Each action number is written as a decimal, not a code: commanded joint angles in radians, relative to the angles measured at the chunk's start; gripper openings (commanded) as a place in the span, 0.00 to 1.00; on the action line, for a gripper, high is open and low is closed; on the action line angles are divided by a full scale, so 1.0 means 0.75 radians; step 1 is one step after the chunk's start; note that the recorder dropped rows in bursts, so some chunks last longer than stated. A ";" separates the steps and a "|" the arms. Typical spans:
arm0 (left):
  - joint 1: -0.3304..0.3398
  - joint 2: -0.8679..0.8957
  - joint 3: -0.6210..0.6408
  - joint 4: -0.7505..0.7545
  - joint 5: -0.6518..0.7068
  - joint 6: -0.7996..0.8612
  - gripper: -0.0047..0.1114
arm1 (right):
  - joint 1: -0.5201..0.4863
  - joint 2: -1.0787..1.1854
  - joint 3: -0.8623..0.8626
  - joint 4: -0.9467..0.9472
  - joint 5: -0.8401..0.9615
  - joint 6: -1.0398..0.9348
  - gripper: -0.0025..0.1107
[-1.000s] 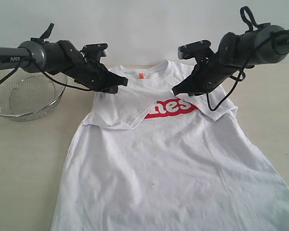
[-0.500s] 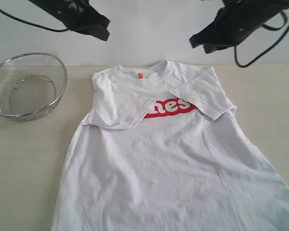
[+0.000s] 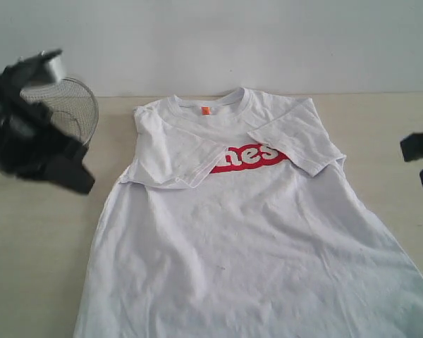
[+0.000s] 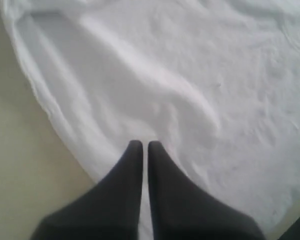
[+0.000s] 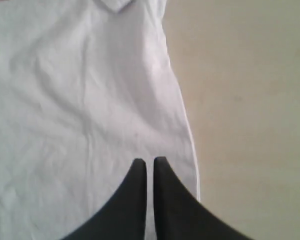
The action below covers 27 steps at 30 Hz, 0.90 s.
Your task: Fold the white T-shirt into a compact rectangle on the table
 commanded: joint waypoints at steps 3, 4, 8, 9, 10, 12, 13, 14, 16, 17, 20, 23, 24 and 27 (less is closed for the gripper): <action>0.002 -0.252 0.638 -0.662 -0.484 0.480 0.08 | -0.006 -0.016 0.178 -0.009 -0.027 0.036 0.02; 0.002 -0.242 0.666 -0.662 -0.516 0.465 0.08 | -0.006 -0.016 0.178 -0.077 0.022 0.036 0.02; 0.002 -0.219 0.724 -0.745 -0.563 0.469 0.08 | -0.006 -0.016 0.178 -0.249 0.203 0.114 0.02; 0.002 -0.219 0.724 -0.783 -0.557 0.512 0.08 | -0.006 -0.016 0.178 -0.249 0.226 0.114 0.03; 0.002 -0.219 0.724 -0.810 -0.553 0.541 0.08 | -0.006 -0.016 0.178 -0.253 0.242 0.098 0.04; 0.002 -0.219 0.724 -0.848 -0.533 0.595 0.08 | -0.006 -0.016 0.178 -0.290 0.277 0.090 0.11; 0.002 -0.219 0.724 -0.867 -0.522 0.615 0.08 | -0.006 -0.016 0.178 -0.314 0.291 0.090 0.16; 0.002 -0.219 0.724 -0.880 -0.516 0.629 0.08 | -0.006 -0.016 0.178 -0.338 0.306 0.090 0.22; 0.002 -0.219 0.724 -0.911 -0.500 0.662 0.08 | -0.006 -0.016 0.178 -0.358 0.307 0.090 0.36; 0.002 -0.219 0.724 -0.924 -0.488 0.681 0.08 | -0.006 -0.013 0.178 -0.358 0.304 0.093 0.43; 0.002 -0.219 0.724 -0.933 -0.471 0.702 0.08 | -0.006 0.017 0.181 -0.358 0.294 0.159 0.53; 0.002 -0.219 0.724 -0.933 -0.471 0.702 0.08 | -0.006 0.069 0.230 -0.338 0.264 0.200 0.53; 0.002 -0.219 0.724 -0.933 -0.471 0.702 0.08 | -0.006 0.085 0.252 -0.338 0.246 0.200 0.53; 0.002 -0.219 0.724 -0.935 -0.471 0.705 0.08 | -0.006 0.146 0.328 -0.338 0.159 0.200 0.53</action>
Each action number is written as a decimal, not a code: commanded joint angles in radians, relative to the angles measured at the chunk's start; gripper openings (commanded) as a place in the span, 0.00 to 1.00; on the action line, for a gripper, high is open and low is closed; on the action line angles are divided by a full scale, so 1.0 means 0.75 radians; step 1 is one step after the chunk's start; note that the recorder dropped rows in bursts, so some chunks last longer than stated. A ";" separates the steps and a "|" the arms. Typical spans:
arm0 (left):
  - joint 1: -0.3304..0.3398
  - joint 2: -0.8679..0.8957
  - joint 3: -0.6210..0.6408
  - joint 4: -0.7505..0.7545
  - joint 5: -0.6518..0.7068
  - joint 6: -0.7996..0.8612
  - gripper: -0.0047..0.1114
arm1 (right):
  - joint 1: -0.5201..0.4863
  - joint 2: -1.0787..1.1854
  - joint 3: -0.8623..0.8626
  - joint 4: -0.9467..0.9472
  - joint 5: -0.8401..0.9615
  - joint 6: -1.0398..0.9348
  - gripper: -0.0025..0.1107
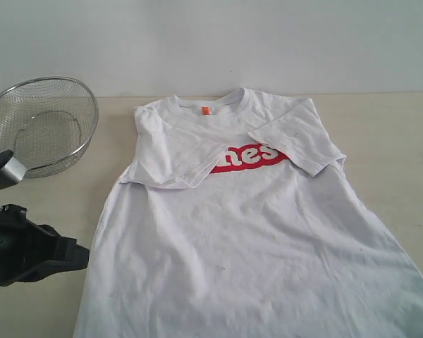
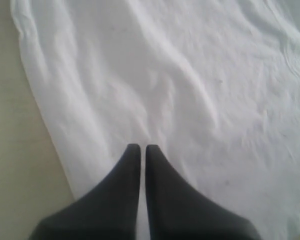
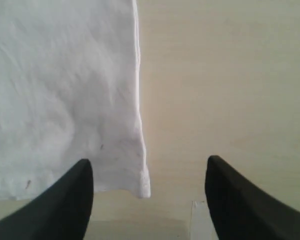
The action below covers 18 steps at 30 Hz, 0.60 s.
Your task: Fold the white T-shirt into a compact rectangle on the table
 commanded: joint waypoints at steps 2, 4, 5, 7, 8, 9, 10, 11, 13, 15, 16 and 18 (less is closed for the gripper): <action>0.002 -0.001 0.006 -0.018 0.016 0.017 0.08 | -0.004 0.097 0.120 0.016 -0.143 0.010 0.53; 0.002 -0.001 0.006 -0.018 0.022 0.017 0.08 | -0.004 0.130 0.148 0.049 -0.201 0.010 0.53; 0.002 -0.001 0.006 -0.018 0.022 0.017 0.08 | -0.004 0.144 0.155 0.070 -0.225 0.010 0.53; 0.002 -0.001 0.006 -0.018 0.025 0.017 0.08 | -0.004 0.183 0.164 0.131 -0.262 0.010 0.53; 0.002 -0.001 0.006 -0.018 0.029 0.017 0.08 | -0.004 0.205 0.164 0.153 -0.272 0.010 0.53; 0.002 -0.001 0.006 -0.018 0.029 0.017 0.08 | -0.004 0.223 0.164 0.156 -0.282 0.010 0.53; 0.002 -0.001 0.006 -0.018 0.029 0.017 0.08 | -0.004 0.250 0.164 0.159 -0.296 0.010 0.53; 0.002 -0.001 0.006 -0.018 0.031 0.017 0.08 | -0.004 0.269 0.164 0.159 -0.301 0.010 0.53; 0.002 -0.001 0.006 -0.018 0.034 0.017 0.08 | -0.004 0.312 0.164 0.177 -0.313 0.010 0.53; 0.002 -0.001 0.006 -0.018 0.034 0.017 0.08 | -0.004 0.349 0.164 0.185 -0.330 0.010 0.53; 0.002 -0.001 0.006 -0.018 0.038 0.017 0.08 | -0.004 0.369 0.164 0.193 -0.337 0.010 0.53; 0.002 -0.001 0.006 -0.018 0.038 0.017 0.08 | -0.004 0.408 0.164 0.234 -0.347 0.010 0.53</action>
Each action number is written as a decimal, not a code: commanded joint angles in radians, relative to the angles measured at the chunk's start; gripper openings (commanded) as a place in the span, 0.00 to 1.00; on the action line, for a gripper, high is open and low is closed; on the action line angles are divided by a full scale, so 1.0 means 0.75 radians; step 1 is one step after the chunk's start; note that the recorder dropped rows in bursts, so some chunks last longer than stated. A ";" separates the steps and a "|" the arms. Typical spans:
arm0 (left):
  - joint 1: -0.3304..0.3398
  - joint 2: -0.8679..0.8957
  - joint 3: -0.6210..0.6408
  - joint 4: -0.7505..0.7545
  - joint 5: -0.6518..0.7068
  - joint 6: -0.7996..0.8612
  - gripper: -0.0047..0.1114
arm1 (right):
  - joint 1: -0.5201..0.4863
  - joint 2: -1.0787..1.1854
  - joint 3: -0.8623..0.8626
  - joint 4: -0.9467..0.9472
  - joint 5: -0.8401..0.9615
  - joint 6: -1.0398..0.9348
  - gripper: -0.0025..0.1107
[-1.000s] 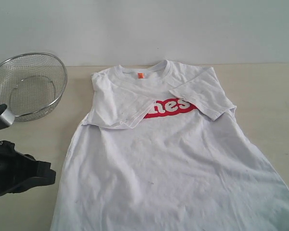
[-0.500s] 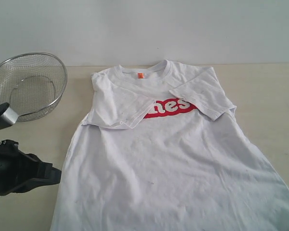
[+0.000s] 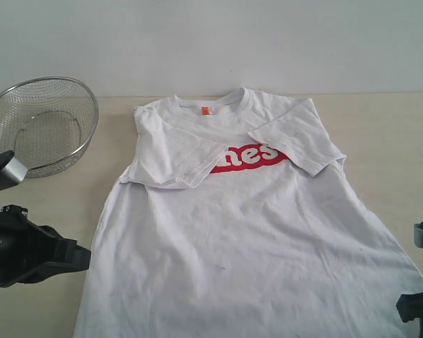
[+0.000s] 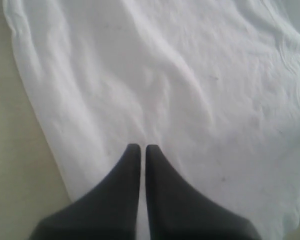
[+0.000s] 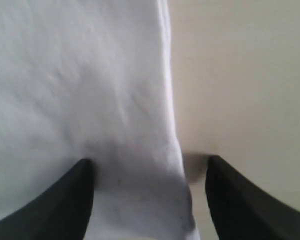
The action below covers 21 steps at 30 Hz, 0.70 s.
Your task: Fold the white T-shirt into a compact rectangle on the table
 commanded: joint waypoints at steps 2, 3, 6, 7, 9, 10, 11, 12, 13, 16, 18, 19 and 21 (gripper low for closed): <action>0.002 -0.001 0.006 -0.018 0.018 0.009 0.08 | -0.004 0.094 0.004 0.110 -0.047 0.001 0.50; 0.002 -0.001 0.006 -0.018 0.018 0.019 0.08 | -0.004 0.110 0.004 0.141 -0.053 -0.009 0.47; 0.002 -0.001 0.006 -0.018 0.018 0.022 0.08 | -0.004 0.142 0.004 0.223 -0.066 -0.071 0.38; 0.002 -0.001 0.006 -0.018 0.018 0.022 0.08 | -0.004 0.152 0.004 0.261 -0.071 -0.097 0.37; 0.002 -0.001 0.006 -0.018 0.007 0.022 0.08 | -0.004 0.157 0.004 0.344 -0.081 -0.169 0.37; 0.002 -0.001 0.006 -0.018 0.004 0.022 0.08 | -0.004 0.157 0.004 0.379 -0.087 -0.212 0.37; 0.002 -0.001 0.006 -0.020 0.000 0.022 0.08 | -0.004 0.157 0.004 0.396 -0.091 -0.245 0.35; 0.002 -0.001 0.006 -0.020 0.000 0.022 0.08 | -0.004 0.157 0.004 0.398 -0.098 -0.251 0.32; 0.002 -0.001 0.006 -0.020 0.000 0.022 0.08 | -0.004 0.157 0.004 0.398 -0.104 -0.251 0.26; 0.002 -0.001 0.006 -0.021 0.000 0.025 0.08 | -0.004 0.157 0.004 0.381 -0.110 -0.258 0.02; 0.002 -0.001 0.006 -0.021 0.000 0.028 0.08 | -0.004 0.157 0.002 0.375 -0.112 -0.259 0.02; 0.002 -0.001 0.006 -0.021 0.000 0.028 0.08 | -0.004 0.157 0.002 0.375 -0.112 -0.270 0.02; 0.002 -0.001 0.006 -0.021 0.000 0.028 0.08 | -0.004 0.157 0.002 0.375 -0.106 -0.292 0.02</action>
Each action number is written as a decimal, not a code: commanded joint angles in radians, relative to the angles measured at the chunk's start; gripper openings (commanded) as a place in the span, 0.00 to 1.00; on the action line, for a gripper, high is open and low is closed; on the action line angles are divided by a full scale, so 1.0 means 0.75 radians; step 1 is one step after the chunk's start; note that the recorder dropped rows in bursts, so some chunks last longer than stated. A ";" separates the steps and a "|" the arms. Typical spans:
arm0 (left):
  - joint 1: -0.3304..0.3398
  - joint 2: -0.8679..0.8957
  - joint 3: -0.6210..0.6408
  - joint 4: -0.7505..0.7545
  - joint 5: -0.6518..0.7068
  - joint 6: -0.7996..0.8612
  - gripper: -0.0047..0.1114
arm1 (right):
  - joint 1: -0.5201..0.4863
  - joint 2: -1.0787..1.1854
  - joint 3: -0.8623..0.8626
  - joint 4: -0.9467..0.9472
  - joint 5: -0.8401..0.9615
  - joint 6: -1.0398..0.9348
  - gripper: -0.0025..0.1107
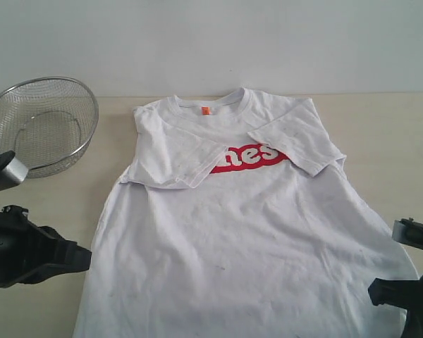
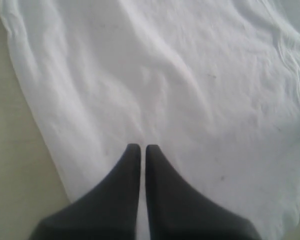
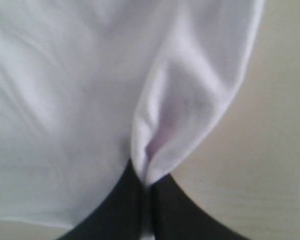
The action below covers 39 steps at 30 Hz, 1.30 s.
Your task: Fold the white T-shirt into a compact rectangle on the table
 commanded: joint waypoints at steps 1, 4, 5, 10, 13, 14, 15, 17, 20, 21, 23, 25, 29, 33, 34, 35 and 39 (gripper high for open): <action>0.002 -0.001 0.006 -0.019 -0.010 0.010 0.08 | -0.001 0.031 0.026 -0.018 -0.143 -0.051 0.02; 0.002 -0.001 0.006 -0.019 -0.013 0.010 0.08 | -0.001 -0.011 0.026 -0.013 -0.140 -0.070 0.02; 0.002 -0.001 0.006 -0.019 -0.013 0.010 0.08 | -0.001 -0.035 0.026 -0.009 -0.137 -0.070 0.02; 0.002 -0.001 0.006 -0.019 -0.038 0.010 0.08 | -0.001 -0.189 -0.015 -0.004 -0.045 -0.064 0.02; 0.002 -0.001 0.006 -0.019 -0.050 0.010 0.08 | -0.001 -0.289 -0.075 0.058 0.007 -0.064 0.02; 0.002 -0.001 0.006 -0.021 -0.050 0.010 0.08 | -0.001 -0.311 -0.094 0.082 0.007 -0.064 0.02; 0.002 -0.001 0.006 -0.024 -0.050 0.010 0.08 | -0.001 -0.332 -0.119 0.113 0.007 -0.070 0.02; 0.002 -0.001 0.006 -0.034 -0.050 0.010 0.08 | -0.001 -0.347 -0.171 0.172 -0.004 -0.104 0.02; 0.002 -0.001 0.006 -0.034 -0.056 0.010 0.08 | -0.001 -0.343 -0.239 0.230 -0.041 -0.147 0.02; 0.002 -0.001 0.006 -0.034 -0.056 0.010 0.08 | -0.001 -0.337 -0.262 0.239 -0.063 -0.156 0.02; 0.002 -0.001 0.006 -0.034 -0.056 0.010 0.08 | -0.001 -0.314 -0.312 0.240 -0.123 -0.160 0.02; 0.002 -0.001 0.006 -0.034 -0.056 0.010 0.08 | -0.001 -0.285 -0.354 0.242 -0.168 -0.163 0.02; 0.002 -0.001 0.006 -0.034 -0.061 0.010 0.08 | -0.001 -0.167 -0.482 0.304 -0.155 -0.218 0.02; 0.002 -0.001 0.006 -0.034 -0.065 0.010 0.08 | -0.001 -0.022 -0.599 0.425 -0.151 -0.356 0.02; 0.002 -0.001 0.006 -0.034 -0.065 0.010 0.08 | -0.001 0.014 -0.630 0.427 -0.173 -0.360 0.02; 0.002 -0.001 0.006 -0.034 -0.065 0.010 0.08 | -0.001 0.046 -0.660 0.430 -0.199 -0.360 0.02; 0.002 -0.001 0.006 -0.034 -0.072 0.010 0.08 | -0.001 0.151 -0.795 0.441 -0.194 -0.360 0.02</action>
